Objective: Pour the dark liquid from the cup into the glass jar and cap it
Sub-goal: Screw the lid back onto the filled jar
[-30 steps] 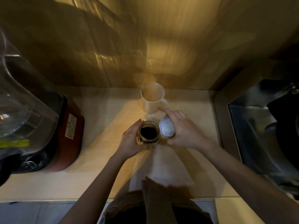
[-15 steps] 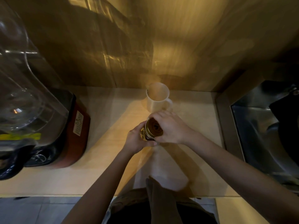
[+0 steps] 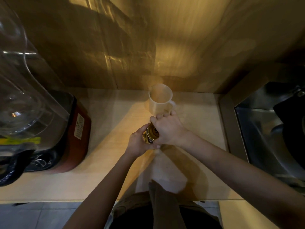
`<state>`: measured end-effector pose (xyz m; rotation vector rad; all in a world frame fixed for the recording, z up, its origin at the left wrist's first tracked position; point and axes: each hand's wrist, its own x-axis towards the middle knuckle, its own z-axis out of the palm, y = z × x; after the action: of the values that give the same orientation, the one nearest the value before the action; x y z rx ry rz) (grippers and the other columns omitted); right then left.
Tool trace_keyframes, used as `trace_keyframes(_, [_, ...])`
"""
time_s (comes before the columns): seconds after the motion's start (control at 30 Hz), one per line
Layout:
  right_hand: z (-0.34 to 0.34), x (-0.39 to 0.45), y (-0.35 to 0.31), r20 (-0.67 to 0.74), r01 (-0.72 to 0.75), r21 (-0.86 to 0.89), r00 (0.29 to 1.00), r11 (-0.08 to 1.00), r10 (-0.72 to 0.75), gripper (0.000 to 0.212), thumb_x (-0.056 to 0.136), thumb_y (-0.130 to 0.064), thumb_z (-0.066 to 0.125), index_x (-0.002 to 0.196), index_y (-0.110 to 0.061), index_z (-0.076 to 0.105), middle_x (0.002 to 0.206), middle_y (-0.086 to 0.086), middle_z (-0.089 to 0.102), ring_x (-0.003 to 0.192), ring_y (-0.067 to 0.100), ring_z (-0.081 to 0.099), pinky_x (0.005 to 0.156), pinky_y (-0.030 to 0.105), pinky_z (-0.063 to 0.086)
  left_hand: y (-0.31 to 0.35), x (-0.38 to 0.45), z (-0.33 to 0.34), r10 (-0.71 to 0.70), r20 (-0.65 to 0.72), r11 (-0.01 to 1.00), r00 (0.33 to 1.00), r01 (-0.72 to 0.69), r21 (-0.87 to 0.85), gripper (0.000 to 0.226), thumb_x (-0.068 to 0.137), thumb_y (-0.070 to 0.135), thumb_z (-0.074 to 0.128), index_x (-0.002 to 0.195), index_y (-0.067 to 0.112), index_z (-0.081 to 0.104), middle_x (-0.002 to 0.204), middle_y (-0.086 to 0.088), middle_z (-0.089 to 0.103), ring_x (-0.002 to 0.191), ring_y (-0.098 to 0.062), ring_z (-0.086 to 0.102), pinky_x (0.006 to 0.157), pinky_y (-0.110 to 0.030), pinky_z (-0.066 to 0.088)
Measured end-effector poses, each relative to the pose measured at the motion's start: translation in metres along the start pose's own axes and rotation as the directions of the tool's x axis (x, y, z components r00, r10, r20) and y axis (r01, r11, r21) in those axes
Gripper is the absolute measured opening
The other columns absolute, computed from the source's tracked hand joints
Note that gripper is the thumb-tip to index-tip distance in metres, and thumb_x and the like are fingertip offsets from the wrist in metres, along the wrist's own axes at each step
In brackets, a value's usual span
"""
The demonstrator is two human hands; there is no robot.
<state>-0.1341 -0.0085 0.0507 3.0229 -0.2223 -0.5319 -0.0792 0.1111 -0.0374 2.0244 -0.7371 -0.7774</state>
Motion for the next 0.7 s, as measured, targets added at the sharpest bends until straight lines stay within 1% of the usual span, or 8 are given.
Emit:
trace_keyframes(0.07, [0.0002,-0.0001,-0.0002,-0.006,-0.021,0.036,1.000,0.999,0.022,0.071,0.066,-0.050,0.071,0.121,-0.015,0.043,0.116,0.008,0.057,0.106,0.029,0.055,0.093,0.044,0.035,0.0000,-0.0007,0.0000,0.006,0.004,1.000,1.000,-0.006,-0.007,0.093,0.052,0.033,0.086,0.133,0.019,0.043,0.127,0.000,0.060,0.114,-0.011,0.053,0.086,-0.016,0.036])
trace_keyframes(0.17, [0.0018,-0.0016,0.0002,-0.018,-0.055,0.114,0.998,0.992,0.057,0.066,0.068,-0.051,0.069,0.120,-0.016,0.045,0.114,0.009,0.057,0.103,0.030,0.056,0.091,0.045,0.037,-0.0002,-0.0009,-0.0002,0.003,0.006,1.000,1.000,-0.003,-0.014,0.092,0.053,0.034,0.086,0.133,0.019,0.043,0.127,0.000,0.060,0.115,-0.014,0.054,0.088,-0.019,0.038])
trace_keyframes(0.37, [0.0017,-0.0004,-0.0014,-0.053,-0.102,0.151,0.992,0.983,0.111,0.065,0.069,-0.056,0.067,0.114,-0.013,0.049,0.109,0.009,0.060,0.096,0.029,0.059,0.087,0.042,0.041,-0.0005,-0.0009,-0.0006,0.011,0.007,1.000,1.000,-0.010,-0.018,0.091,0.053,0.034,0.085,0.133,0.020,0.044,0.127,-0.001,0.060,0.116,-0.015,0.054,0.088,-0.018,0.037])
trace_keyframes(0.47, [0.0015,-0.0010,-0.0034,-0.075,-0.131,0.192,0.986,0.973,0.148,0.066,0.069,-0.058,0.068,0.112,-0.011,0.051,0.107,0.009,0.062,0.092,0.028,0.061,0.078,0.037,0.045,-0.0005,-0.0011,-0.0004,0.004,0.009,1.000,1.000,-0.004,-0.022,0.091,0.054,0.033,0.085,0.133,0.020,0.043,0.127,0.000,0.059,0.115,-0.012,0.052,0.089,-0.017,0.036])
trace_keyframes(0.57, [0.0003,-0.0017,-0.0042,-0.074,-0.145,0.214,0.984,0.966,0.164,0.065,0.069,-0.058,0.068,0.109,-0.010,0.051,0.103,0.009,0.063,0.089,0.028,0.062,0.068,0.033,0.046,-0.0018,-0.0005,-0.0001,0.004,0.008,0.999,1.000,-0.004,-0.040,0.092,0.053,0.032,0.086,0.133,0.020,0.043,0.127,-0.001,0.059,0.116,-0.016,0.053,0.093,-0.024,0.040])
trace_keyframes(0.63, [-0.0002,-0.0024,-0.0037,-0.083,-0.131,0.211,0.985,0.969,0.151,0.064,0.070,-0.058,0.068,0.109,-0.010,0.051,0.102,0.009,0.063,0.089,0.027,0.063,0.068,0.033,0.047,-0.0019,-0.0008,-0.0004,0.007,0.012,0.999,1.000,-0.006,-0.049,0.093,0.051,0.033,0.086,0.133,0.019,0.043,0.127,-0.002,0.059,0.114,-0.013,0.052,0.094,-0.026,0.041])
trace_keyframes(0.7, [-0.0007,-0.0035,-0.0020,-0.094,-0.123,0.221,0.985,0.967,0.146,0.061,0.069,-0.056,0.068,0.109,-0.012,0.052,0.103,0.007,0.062,0.089,0.027,0.062,0.073,0.035,0.047,-0.0019,-0.0005,-0.0002,0.007,0.014,0.998,1.000,-0.007,-0.059,0.095,0.048,0.038,0.085,0.132,0.019,0.044,0.126,-0.001,0.059,0.112,-0.009,0.051,0.094,-0.026,0.041])
